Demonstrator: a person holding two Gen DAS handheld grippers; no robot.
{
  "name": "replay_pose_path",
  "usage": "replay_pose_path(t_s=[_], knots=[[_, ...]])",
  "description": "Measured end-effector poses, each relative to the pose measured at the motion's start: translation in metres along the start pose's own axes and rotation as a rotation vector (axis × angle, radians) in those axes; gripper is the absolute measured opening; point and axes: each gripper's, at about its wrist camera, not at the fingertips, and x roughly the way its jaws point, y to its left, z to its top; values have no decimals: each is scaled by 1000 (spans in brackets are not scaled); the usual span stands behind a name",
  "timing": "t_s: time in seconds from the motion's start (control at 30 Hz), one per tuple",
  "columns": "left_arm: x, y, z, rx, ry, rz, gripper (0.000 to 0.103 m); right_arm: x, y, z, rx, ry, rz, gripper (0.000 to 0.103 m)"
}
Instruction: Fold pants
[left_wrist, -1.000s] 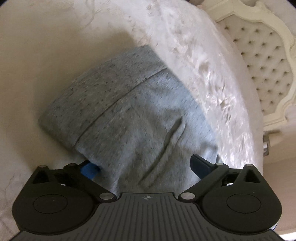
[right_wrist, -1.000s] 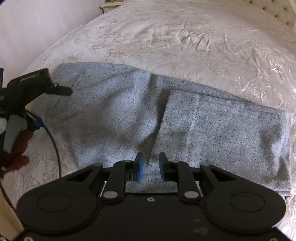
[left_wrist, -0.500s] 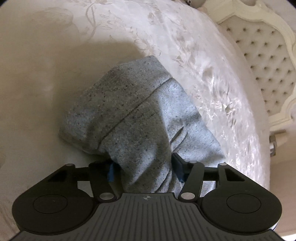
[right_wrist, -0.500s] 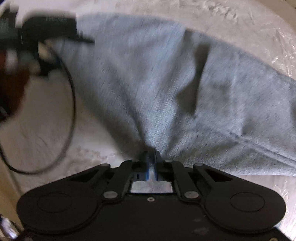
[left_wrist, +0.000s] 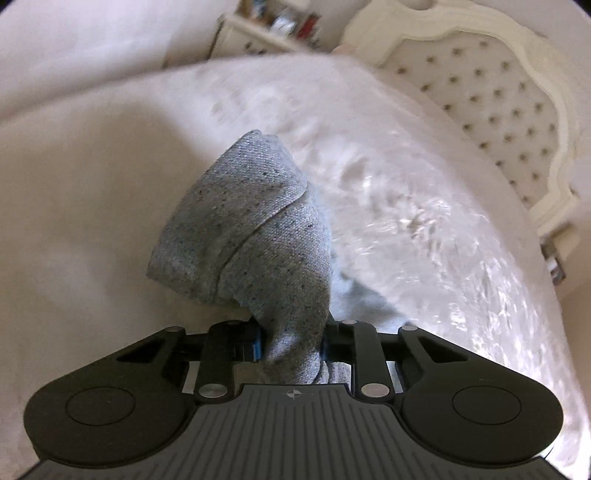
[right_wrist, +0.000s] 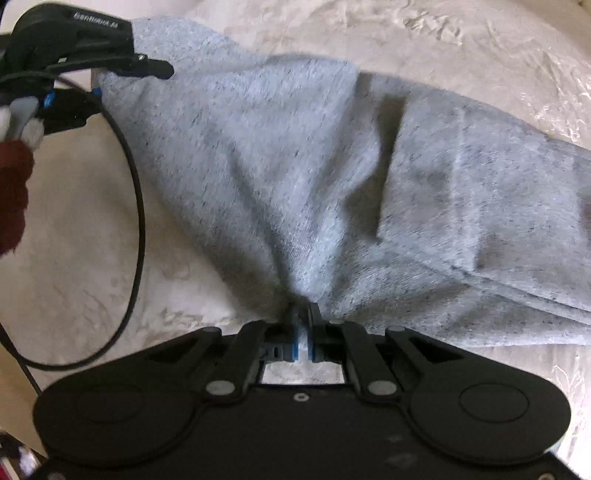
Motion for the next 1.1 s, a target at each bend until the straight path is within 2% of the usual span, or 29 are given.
replay_pose_path(t_s=[0.13,0.27,0.4,0.5,0.63,0.7,0.8,0.9,0.97,1.03,1.1], knots=[[-28,-44,-1,92,-75,18,24,-30,-26,0,28,-63,45,8],[-52,-103,-12,186,-147,21,24,-53,-69,-5,77,-100,50,8],[-50,-183,-43,340,-171,17,25,-72,-130,-12,157,-121,16,9],[-21,-232,-79,441,-92,-26,31,-84,-171,-24,201,-127,-40,11],[32,-281,-137,554,116,-112,35,-100,-234,-47,299,-111,-114,11],[42,-292,-158,582,181,-146,35,-110,-259,-55,326,-115,-149,11],[37,-296,-168,596,201,-184,36,-123,-277,-58,339,-142,-171,13],[25,-290,-163,598,189,-188,37,-133,-286,-50,338,-188,-162,24],[23,-287,-157,579,168,-161,37,-136,-289,-39,334,-228,-128,42],[30,-268,-141,517,159,-113,37,-124,-283,-18,327,-241,-92,54],[40,-253,-130,435,176,-61,37,-117,-280,-6,319,-243,-62,57]])
